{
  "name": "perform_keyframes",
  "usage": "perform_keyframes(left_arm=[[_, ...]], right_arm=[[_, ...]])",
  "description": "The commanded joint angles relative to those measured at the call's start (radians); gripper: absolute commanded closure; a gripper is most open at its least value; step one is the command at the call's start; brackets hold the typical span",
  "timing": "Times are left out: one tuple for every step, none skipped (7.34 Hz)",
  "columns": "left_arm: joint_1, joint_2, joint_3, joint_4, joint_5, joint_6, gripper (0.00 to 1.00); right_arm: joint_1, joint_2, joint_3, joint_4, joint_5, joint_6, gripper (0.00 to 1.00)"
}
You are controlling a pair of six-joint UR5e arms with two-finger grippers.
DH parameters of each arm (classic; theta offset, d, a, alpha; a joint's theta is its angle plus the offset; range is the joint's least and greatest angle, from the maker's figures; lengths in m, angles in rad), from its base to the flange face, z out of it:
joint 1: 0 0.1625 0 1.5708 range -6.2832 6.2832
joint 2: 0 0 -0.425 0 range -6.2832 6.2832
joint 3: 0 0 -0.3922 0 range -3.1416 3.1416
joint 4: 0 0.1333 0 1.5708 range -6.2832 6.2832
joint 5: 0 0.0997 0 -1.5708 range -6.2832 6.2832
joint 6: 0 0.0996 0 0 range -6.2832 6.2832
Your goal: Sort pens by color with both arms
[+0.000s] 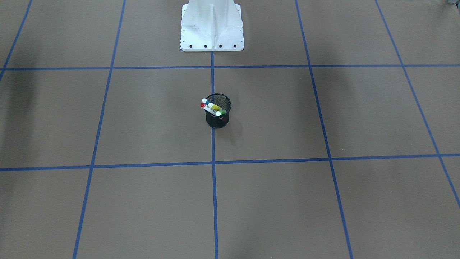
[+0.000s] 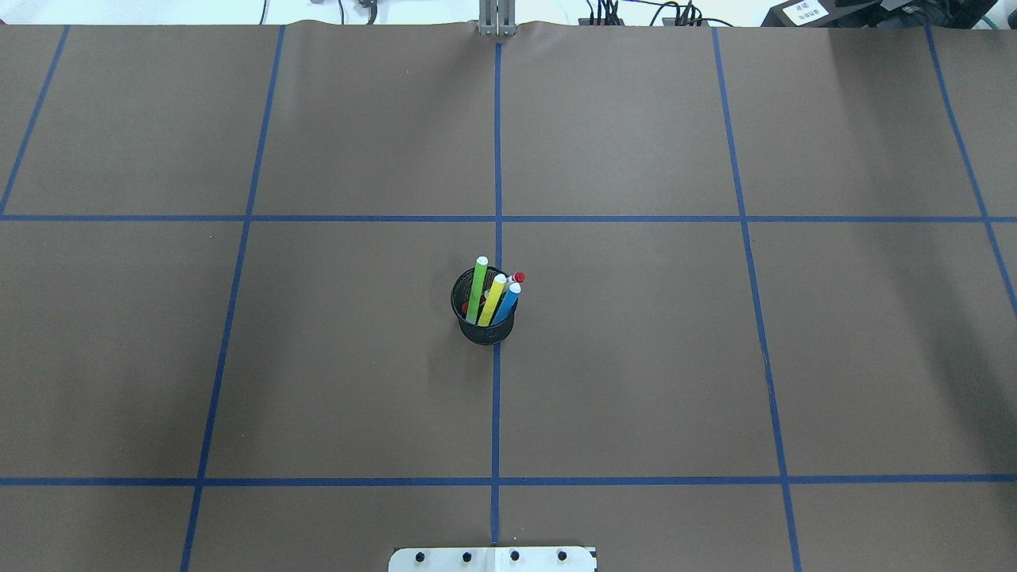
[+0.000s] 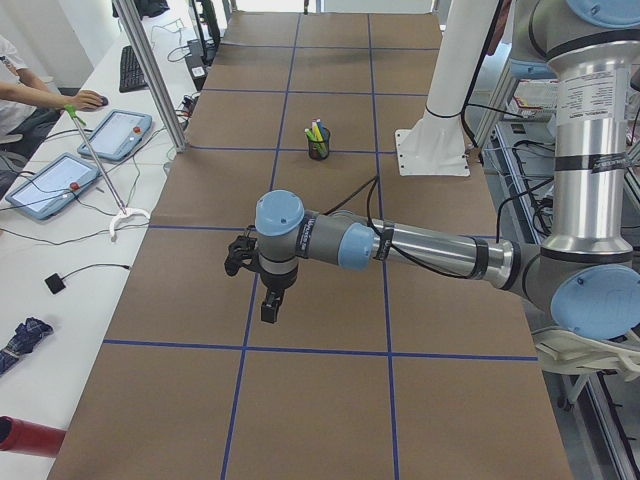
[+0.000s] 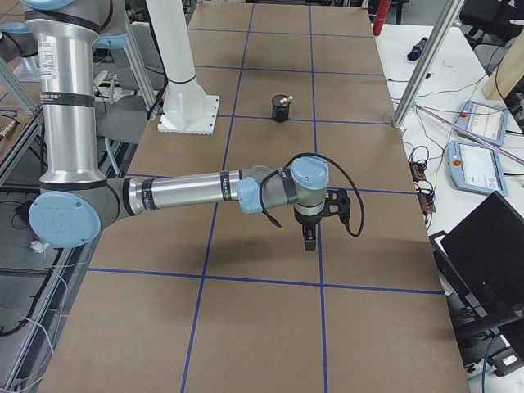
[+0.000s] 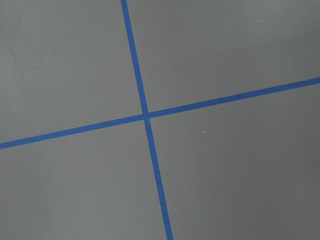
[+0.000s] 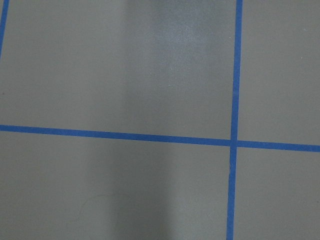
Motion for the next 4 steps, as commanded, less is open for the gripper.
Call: perform_keyframes(left_arm=[[-0.009, 0.018, -0.011, -0.003, 0.003, 0.003, 0.00], [-0.008, 0.018, -0.014, -0.003, 0.005, -0.001, 0.00], [-0.009, 0.032, -0.020, -0.003, 0.005, 0.005, 0.00], [-0.009, 0.032, -0.032, -0.003, 0.005, 0.002, 0.00]], right_arm=[[-0.001, 0.001, -0.002, 0.000, -0.002, 0.000, 0.00], [-0.001, 0.001, -0.002, 0.002, -0.002, 0.000, 0.00], [-0.001, 0.001, -0.002, 0.002, -0.002, 0.000, 0.00], [-0.001, 0.001, -0.002, 0.002, -0.002, 0.000, 0.00]])
